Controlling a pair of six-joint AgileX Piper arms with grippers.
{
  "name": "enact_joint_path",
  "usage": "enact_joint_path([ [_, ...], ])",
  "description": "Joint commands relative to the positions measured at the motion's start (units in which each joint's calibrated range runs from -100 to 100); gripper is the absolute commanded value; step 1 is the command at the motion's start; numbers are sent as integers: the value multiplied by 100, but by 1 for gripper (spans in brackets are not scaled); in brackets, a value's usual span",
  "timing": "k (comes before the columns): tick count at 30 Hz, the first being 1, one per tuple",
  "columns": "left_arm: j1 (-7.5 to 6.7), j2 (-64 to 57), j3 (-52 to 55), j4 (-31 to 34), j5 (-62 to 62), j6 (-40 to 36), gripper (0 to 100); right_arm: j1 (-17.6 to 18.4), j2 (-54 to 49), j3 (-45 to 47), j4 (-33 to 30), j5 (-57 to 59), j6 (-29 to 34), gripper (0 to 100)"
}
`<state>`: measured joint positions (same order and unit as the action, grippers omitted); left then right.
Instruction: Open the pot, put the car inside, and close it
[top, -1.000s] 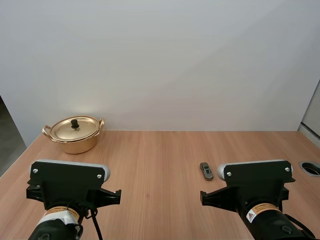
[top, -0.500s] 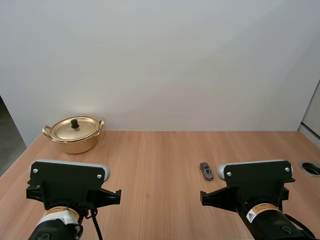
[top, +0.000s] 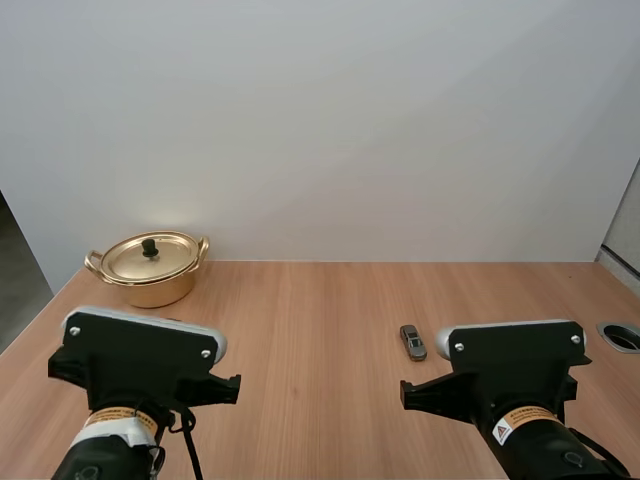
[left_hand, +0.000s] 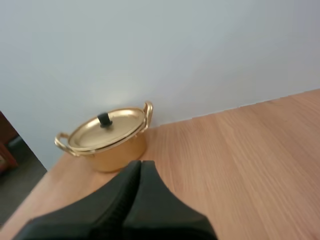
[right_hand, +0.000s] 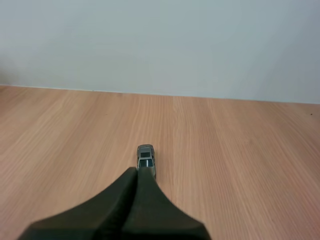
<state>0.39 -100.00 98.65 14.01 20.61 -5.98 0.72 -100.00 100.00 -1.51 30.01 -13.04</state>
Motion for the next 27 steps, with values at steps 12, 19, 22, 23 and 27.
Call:
enact_joint_path([
  [12,277,0,-2738,1774,2780,-1406,0,-1,0,-1922,-2994,981,0,0],
  [19,416,282,-2752,1798,1146,-1465,0,-1,0,-2802,-2041,1745,0,0],
  [22,424,1105,-2987,1865,1105,-1475,0,-1,41,-2826,-1742,1854,-497,0],
  [23,424,1486,-3132,1946,1126,-1475,0,-1,85,-2826,-1572,1978,-711,0],
  [27,562,3088,-4103,1911,1206,-1646,0,-1,293,-2826,-577,3015,-1577,0],
])
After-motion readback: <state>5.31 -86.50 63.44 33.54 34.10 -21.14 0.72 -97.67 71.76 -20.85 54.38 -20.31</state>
